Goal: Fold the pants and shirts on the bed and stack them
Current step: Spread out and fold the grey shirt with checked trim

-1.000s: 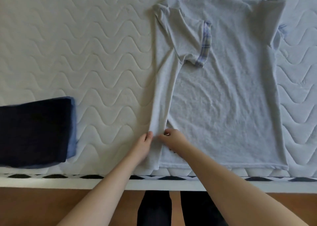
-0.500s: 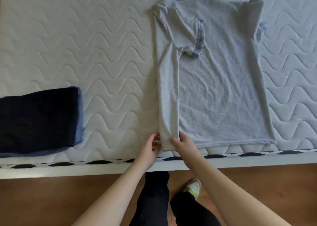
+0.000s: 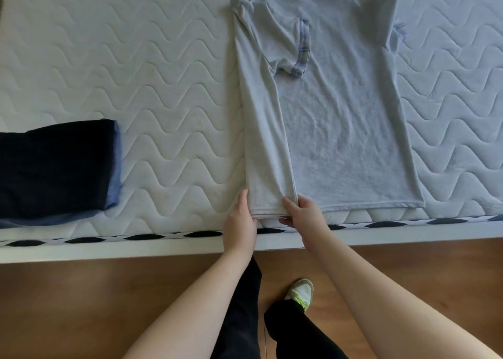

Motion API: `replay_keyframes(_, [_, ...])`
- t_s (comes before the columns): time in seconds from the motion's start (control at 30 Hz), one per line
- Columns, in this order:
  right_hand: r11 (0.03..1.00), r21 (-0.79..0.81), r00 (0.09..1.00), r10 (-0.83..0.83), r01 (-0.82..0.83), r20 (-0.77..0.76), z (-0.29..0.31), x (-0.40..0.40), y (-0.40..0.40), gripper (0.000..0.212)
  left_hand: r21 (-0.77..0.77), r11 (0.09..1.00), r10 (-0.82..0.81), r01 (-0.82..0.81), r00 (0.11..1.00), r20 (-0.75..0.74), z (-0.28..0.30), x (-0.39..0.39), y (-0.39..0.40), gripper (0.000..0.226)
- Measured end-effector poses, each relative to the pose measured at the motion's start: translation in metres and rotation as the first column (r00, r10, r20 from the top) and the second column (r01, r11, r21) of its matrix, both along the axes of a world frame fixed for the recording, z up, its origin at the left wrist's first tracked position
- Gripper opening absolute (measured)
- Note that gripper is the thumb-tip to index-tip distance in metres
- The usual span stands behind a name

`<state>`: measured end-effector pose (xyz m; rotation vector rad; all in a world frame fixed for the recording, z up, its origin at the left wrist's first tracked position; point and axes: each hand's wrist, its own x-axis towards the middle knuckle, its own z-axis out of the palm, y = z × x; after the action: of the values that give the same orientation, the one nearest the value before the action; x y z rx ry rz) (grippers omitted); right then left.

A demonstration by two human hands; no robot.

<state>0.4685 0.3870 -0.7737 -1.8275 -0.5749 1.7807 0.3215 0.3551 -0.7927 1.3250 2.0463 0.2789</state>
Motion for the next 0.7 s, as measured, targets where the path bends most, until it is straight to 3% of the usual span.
replay_keyframes(0.27, [0.962, -0.080, 0.926, 0.271, -0.259, 0.262, -0.016, 0.005, -0.002, 0.028, -0.074, 0.994, -0.091, 0.081, 0.985, -0.148, -0.005, -0.001, -0.013, 0.051])
replay_keyframes(0.37, [0.892, -0.180, 0.820, 0.452, -0.414, 0.353, -0.022, 0.010, -0.002, 0.036, -0.135, 0.988, -0.093, 0.071, 0.982, -0.163, -0.009, 0.001, -0.009, 0.040])
replay_keyframes(0.47, [0.807, -0.277, 0.673, 0.589, -0.521, 0.448, -0.021, 0.014, 0.001, 0.036, -0.233, 0.969, -0.121, 0.086, 0.983, -0.141, -0.009, 0.002, -0.005, 0.015])
replay_keyframes(0.57, [0.866, -0.223, 0.584, 0.472, -0.448, 0.660, -0.018, 0.012, 0.004, 0.038, -0.337, 0.932, -0.187, 0.135, 0.974, -0.129, -0.006, -0.004, 0.002, 0.019])
replay_keyframes(0.63, [0.922, -0.075, 0.621, 0.313, -0.379, 0.719, -0.017, 0.009, 0.008, 0.034, -0.363, 0.918, -0.223, 0.158, 0.964, -0.145, -0.005, -0.012, 0.008, 0.024])
replay_keyframes(0.7, [0.916, -0.046, 0.686, 0.331, -0.398, 0.648, -0.018, 0.003, 0.018, 0.033, -0.322, 0.938, -0.173, 0.128, 0.978, -0.116, -0.004, -0.019, 0.016, 0.022])
